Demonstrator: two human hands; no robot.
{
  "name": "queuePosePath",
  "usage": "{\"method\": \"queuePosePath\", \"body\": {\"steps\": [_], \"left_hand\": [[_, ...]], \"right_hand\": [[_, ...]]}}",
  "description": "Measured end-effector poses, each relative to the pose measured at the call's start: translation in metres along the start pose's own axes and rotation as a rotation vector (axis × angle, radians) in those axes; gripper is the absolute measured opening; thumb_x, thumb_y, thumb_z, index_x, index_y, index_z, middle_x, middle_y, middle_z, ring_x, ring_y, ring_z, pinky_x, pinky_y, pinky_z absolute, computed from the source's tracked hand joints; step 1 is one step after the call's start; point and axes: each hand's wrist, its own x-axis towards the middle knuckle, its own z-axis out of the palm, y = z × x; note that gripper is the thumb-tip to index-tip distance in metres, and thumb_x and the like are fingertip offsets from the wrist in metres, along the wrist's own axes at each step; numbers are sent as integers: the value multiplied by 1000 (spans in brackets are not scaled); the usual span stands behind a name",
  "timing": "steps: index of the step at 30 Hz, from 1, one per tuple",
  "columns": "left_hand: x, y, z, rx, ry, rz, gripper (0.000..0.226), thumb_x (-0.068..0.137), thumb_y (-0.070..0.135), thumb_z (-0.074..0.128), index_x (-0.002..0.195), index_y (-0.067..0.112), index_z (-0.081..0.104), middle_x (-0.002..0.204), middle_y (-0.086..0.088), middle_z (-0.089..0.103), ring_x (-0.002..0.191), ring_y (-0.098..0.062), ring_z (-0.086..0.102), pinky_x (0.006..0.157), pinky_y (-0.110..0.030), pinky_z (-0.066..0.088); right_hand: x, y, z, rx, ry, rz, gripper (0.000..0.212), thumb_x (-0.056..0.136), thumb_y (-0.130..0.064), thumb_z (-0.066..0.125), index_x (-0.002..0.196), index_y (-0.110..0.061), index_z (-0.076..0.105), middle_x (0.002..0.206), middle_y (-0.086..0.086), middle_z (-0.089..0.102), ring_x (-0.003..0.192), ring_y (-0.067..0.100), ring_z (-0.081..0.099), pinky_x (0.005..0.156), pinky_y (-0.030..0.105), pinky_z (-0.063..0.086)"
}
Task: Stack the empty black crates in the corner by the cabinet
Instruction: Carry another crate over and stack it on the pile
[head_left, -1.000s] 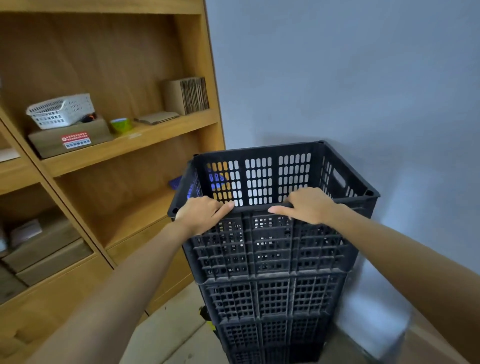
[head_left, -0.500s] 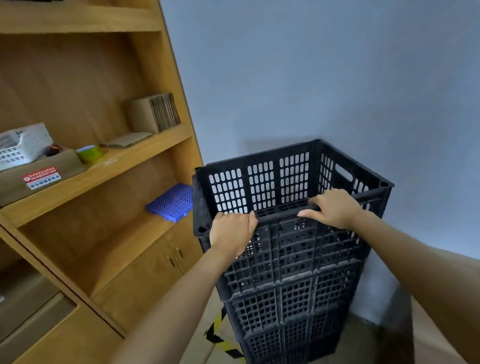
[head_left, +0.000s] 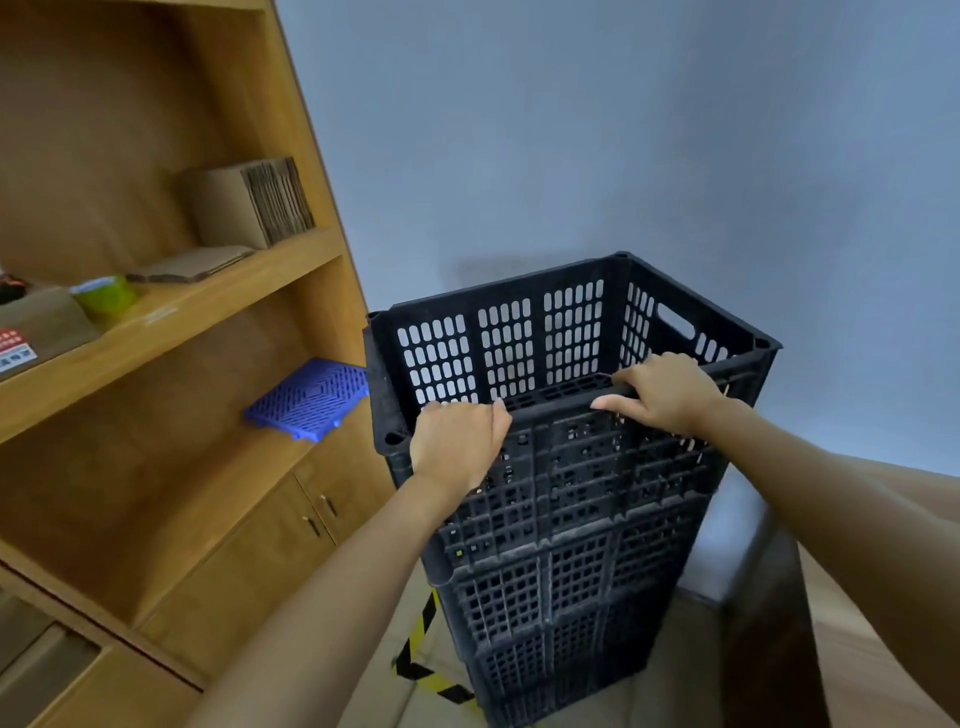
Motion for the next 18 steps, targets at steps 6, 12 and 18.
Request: {"method": "queuePosePath", "body": {"steps": [6,12,18], "left_hand": [[2,-31,16,-121,253,-43,58,96,29,36,39,21,30,33,8,23,31,-15,14,50,-27,41],[-2,-58,33,-139,287,-13,62,97,32,29,39,17,43,34,3,39,31,-19,29,56,-26,39],[-3,-63,42,-144,345,19,63,99,33,28,40,17,44,36,4,40,33,-20,37,59,-29,44]], "right_hand": [[2,-34,-4,-39,-20,46,77,79,-82,10,65,-18,51,52,-5,42,46,10,39,49,27,36],[4,-64,-7,-35,2,56,79,79,-82,9,61,-16,48,47,-3,42,41,14,39,42,26,27],[4,-69,-6,-55,-16,82,85,78,-83,7,68,-15,55,52,-1,51,47,15,48,46,28,37]]}}
